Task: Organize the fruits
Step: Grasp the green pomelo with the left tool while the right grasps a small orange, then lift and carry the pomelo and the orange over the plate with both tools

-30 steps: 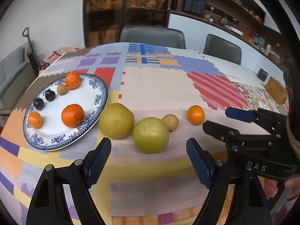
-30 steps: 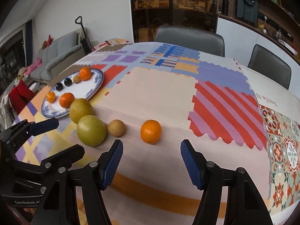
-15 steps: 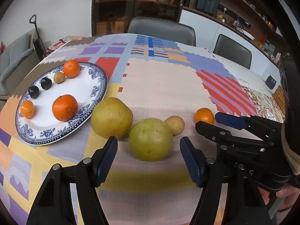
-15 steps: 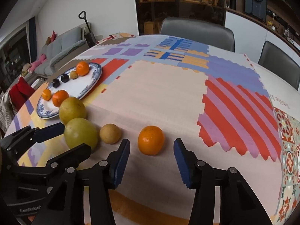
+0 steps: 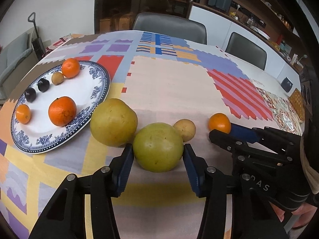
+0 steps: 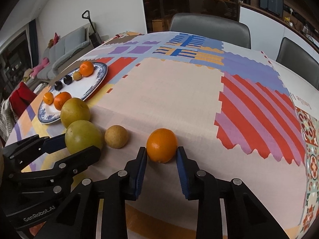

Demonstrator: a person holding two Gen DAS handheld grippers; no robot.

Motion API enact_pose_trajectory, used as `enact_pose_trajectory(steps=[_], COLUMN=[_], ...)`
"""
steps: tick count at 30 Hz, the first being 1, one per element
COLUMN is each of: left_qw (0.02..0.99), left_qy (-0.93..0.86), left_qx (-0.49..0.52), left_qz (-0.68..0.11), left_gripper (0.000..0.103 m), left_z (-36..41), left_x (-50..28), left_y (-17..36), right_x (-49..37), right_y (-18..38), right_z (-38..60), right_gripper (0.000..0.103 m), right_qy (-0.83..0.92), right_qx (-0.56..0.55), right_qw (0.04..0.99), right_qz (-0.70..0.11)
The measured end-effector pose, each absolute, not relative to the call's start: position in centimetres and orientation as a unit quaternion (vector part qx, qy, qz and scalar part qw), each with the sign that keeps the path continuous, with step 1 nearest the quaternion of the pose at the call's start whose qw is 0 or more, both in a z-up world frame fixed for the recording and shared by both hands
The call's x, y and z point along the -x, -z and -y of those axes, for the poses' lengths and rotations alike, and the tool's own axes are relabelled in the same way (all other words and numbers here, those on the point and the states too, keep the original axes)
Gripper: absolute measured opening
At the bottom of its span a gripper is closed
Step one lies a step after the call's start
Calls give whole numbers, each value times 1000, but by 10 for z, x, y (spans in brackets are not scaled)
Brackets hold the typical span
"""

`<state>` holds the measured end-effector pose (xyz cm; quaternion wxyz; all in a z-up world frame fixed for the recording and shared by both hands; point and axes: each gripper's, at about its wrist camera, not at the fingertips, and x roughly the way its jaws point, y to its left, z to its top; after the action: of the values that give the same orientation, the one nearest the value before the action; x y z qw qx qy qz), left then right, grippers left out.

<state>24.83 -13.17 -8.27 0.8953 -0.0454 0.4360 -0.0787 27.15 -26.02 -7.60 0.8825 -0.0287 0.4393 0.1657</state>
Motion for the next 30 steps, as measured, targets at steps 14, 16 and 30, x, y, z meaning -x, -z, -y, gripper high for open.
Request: enact_pose_trajectory(steps=[14, 16, 30], left_qw=[898, 899, 910], left_qy=[117, 121, 135], left_qx=[1, 2, 9], left_qz=[-424, -422, -392], left_gripper=[49, 49, 49], left_z=[131, 128, 93], left_x=[-222, -219, -192], left_y=[73, 68, 29], right_x=[-233, -228, -190], right_y=[62, 58, 17], right_z=[265, 264, 235], right_gripper=[31, 31, 31], right_qy=[-148, -146, -149], right_qx=[5, 2, -2], right_qw=[894, 896, 915], right_qz=[-423, -420, -376])
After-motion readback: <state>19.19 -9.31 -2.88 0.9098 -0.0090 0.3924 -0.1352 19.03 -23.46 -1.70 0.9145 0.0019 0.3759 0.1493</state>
